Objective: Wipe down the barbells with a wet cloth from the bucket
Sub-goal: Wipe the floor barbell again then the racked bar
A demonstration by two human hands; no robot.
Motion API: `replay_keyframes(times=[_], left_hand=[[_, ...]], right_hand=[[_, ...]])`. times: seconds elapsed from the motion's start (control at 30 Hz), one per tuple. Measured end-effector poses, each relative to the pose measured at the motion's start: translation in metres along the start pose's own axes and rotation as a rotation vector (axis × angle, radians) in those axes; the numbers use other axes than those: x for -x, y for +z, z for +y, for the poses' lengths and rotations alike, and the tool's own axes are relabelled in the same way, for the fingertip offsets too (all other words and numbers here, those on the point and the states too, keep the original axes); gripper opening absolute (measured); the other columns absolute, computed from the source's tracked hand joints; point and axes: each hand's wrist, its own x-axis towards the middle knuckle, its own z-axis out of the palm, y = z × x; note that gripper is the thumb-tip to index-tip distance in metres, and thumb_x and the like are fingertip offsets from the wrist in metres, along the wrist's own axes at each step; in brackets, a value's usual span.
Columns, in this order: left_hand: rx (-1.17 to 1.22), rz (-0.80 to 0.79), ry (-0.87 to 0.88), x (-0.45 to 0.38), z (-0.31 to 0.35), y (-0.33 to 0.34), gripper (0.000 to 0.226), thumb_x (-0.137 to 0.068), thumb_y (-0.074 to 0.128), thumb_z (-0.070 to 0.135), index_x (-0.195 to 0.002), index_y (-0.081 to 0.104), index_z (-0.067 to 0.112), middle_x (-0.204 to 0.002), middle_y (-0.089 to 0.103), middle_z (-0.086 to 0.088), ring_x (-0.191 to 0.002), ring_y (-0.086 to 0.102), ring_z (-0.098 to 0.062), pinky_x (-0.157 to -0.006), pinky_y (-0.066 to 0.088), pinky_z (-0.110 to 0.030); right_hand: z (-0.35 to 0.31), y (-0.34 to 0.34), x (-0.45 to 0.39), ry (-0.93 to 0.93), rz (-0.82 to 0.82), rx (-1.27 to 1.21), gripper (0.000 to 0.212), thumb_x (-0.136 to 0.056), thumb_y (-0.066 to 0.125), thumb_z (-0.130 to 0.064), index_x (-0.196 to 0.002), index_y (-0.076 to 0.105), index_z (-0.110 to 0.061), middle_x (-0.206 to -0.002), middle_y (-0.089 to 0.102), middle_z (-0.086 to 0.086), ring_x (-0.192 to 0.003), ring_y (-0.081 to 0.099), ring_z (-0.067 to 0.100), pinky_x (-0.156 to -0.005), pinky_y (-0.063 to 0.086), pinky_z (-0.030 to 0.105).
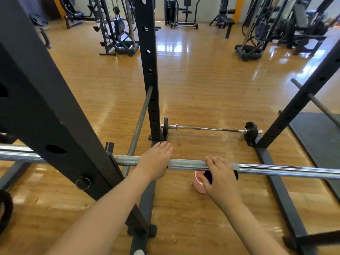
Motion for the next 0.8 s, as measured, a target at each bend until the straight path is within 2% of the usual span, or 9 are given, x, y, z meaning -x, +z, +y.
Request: replay_keyframes(times=[0.1, 0.2, 0.3, 0.4, 0.47, 0.53, 0.63, 0.7, 0.8], left_hand=[[-0.015, 0.005, 0.007, 0.0, -0.001, 0.002, 0.068, -0.094, 0.046, 0.007, -0.151, 0.008, 0.006, -0.159, 0.01, -0.01, -0.147, 0.005, -0.02, -0.116, 0.0, -0.029], [-0.025, 0.01, 0.0, 0.0, -0.001, 0.003, 0.067, -0.094, 0.046, 0.007, -0.15, 0.009, 0.003, -0.158, 0.011, -0.012, -0.146, 0.008, -0.021, -0.116, 0.001, -0.03], [-0.042, 0.163, 0.038, 0.003, 0.002, 0.009, 0.056, -0.081, 0.058, 0.001, -0.135, 0.043, -0.007, -0.138, 0.048, -0.023, -0.13, 0.046, -0.029, -0.109, 0.025, -0.036], [-0.124, 0.29, 0.088, 0.004, -0.001, 0.018, 0.046, -0.082, 0.035, 0.006, -0.12, 0.06, -0.005, -0.119, 0.063, -0.022, -0.112, 0.061, -0.032, -0.099, 0.038, -0.045], [-0.141, 0.327, 0.104, 0.005, -0.002, 0.018, 0.049, -0.084, 0.029, 0.006, -0.121, 0.059, -0.004, -0.121, 0.062, -0.022, -0.113, 0.06, -0.032, -0.1, 0.038, -0.046], [-0.131, 0.294, 0.104, 0.004, -0.002, 0.021, 0.049, -0.084, 0.029, 0.006, -0.122, 0.059, -0.004, -0.121, 0.062, -0.022, -0.114, 0.06, -0.033, -0.1, 0.039, -0.047], [-0.105, 0.269, 0.062, 0.002, -0.003, 0.019, 0.045, -0.083, 0.051, 0.014, -0.124, 0.058, -0.003, -0.124, 0.06, -0.021, -0.117, 0.057, -0.033, -0.101, 0.038, -0.049], [-0.068, 0.156, 0.039, 0.003, -0.003, 0.015, 0.067, -0.08, 0.069, 0.027, -0.136, 0.046, -0.001, -0.139, 0.047, -0.02, -0.132, 0.042, -0.032, -0.111, 0.026, -0.045], [-0.119, 0.099, 0.0, 0.002, -0.003, 0.014, 0.078, -0.089, 0.06, 0.037, -0.148, 0.021, 0.004, -0.155, 0.022, -0.016, -0.145, 0.016, -0.028, -0.117, 0.003, -0.041]], right_hand=[[0.032, -0.009, 0.009, -0.124, 0.033, 0.014, 0.059, -0.056, 0.085, 0.008, -0.111, 0.067, -0.001, -0.114, 0.066, 0.012, -0.109, 0.057, 0.025, -0.093, 0.046, 0.044], [0.05, -0.017, 0.019, -0.075, 0.091, 0.032, 0.061, -0.055, 0.08, 0.017, -0.112, 0.066, 0.002, -0.118, 0.063, 0.015, -0.112, 0.058, 0.029, -0.095, 0.04, 0.049], [0.027, -0.001, 0.015, -0.088, 0.183, 0.028, 0.043, -0.066, 0.073, 0.013, -0.108, 0.066, 0.006, -0.113, 0.065, 0.019, -0.105, 0.062, 0.035, -0.099, 0.043, 0.042], [-0.001, 0.017, 0.006, -0.168, 0.108, 0.013, 0.045, -0.069, 0.075, 0.007, -0.113, 0.065, 0.003, -0.117, 0.064, 0.017, -0.11, 0.06, 0.032, -0.1, 0.043, 0.043], [0.005, 0.013, 0.006, -0.194, 0.05, 0.024, 0.052, -0.071, 0.077, 0.003, -0.121, 0.061, -0.001, -0.125, 0.06, 0.013, -0.119, 0.053, 0.028, -0.098, 0.046, 0.047], [0.026, 0.005, 0.014, -0.181, 0.079, 0.035, 0.043, -0.081, 0.061, 0.001, -0.124, 0.058, -0.004, -0.129, 0.058, 0.011, -0.123, 0.047, 0.025, -0.099, 0.045, 0.047], [0.048, -0.004, 0.026, -0.079, 0.177, 0.048, 0.038, -0.085, 0.046, -0.002, -0.121, 0.059, 0.001, -0.125, 0.059, 0.016, -0.119, 0.054, 0.033, -0.1, 0.043, 0.048], [0.041, 0.002, 0.024, -0.04, 0.229, 0.069, 0.034, -0.084, 0.052, -0.001, -0.116, 0.061, 0.005, -0.119, 0.062, 0.02, -0.112, 0.058, 0.037, -0.101, 0.042, 0.045], [0.013, 0.015, 0.011, -0.108, 0.261, 0.032, 0.029, -0.083, 0.053, -0.004, -0.107, 0.066, 0.008, -0.11, 0.066, 0.021, -0.104, 0.063, 0.036, -0.095, 0.046, 0.046]])
